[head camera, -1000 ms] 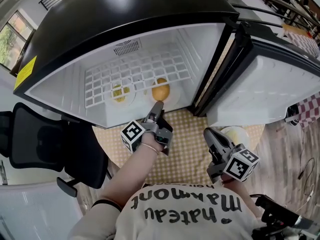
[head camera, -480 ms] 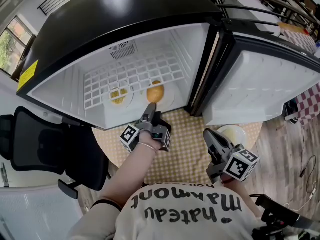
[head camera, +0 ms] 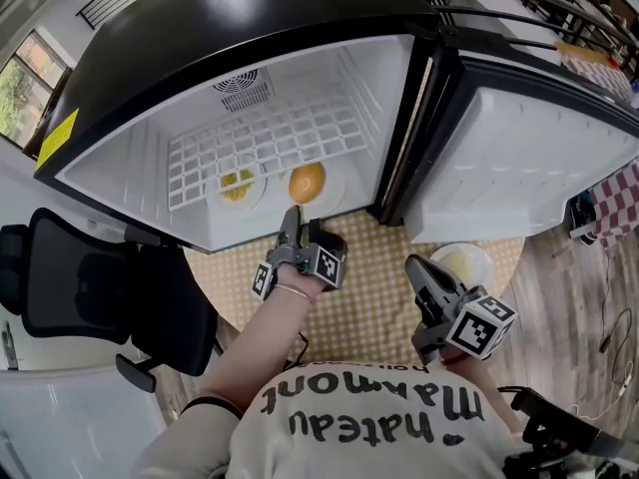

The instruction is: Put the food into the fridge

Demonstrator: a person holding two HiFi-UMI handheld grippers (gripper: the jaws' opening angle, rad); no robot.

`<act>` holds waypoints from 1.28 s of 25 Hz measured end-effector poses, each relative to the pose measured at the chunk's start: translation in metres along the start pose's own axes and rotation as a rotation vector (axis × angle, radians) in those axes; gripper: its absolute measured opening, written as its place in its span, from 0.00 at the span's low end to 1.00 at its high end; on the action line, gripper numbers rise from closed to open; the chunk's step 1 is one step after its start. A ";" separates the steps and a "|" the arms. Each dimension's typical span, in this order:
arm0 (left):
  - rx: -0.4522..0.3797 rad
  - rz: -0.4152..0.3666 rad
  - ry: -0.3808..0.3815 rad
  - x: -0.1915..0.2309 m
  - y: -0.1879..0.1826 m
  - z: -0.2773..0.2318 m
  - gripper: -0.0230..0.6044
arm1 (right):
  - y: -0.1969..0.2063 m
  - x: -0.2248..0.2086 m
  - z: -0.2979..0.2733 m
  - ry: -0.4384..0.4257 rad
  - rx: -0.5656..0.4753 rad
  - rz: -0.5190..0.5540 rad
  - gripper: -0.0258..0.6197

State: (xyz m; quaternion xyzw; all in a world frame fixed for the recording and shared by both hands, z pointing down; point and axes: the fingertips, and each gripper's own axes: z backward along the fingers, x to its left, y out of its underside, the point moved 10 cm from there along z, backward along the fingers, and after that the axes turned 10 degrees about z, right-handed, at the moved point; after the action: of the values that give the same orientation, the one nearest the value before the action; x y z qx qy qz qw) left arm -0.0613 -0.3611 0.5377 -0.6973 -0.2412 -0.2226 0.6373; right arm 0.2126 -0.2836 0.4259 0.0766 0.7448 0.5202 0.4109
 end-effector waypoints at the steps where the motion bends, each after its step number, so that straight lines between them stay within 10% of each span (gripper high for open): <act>1: 0.001 0.007 0.001 0.000 -0.002 0.001 0.34 | 0.001 0.001 0.001 0.001 -0.002 0.001 0.06; 15: 0.043 0.044 -0.026 -0.011 -0.019 0.010 0.39 | 0.007 0.050 0.031 0.016 -0.039 0.066 0.06; 23: -0.023 0.024 -0.055 -0.012 -0.023 0.022 0.58 | 0.028 0.081 0.051 0.016 -0.016 0.053 0.06; 32: 0.322 -0.149 -0.062 -0.035 -0.018 0.063 0.56 | 0.038 0.097 0.073 0.067 -0.089 0.089 0.06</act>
State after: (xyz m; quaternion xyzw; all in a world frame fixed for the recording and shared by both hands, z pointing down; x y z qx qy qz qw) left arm -0.0996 -0.2994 0.5246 -0.5729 -0.3443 -0.2060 0.7147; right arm 0.1881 -0.1628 0.3973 0.0739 0.7302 0.5726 0.3655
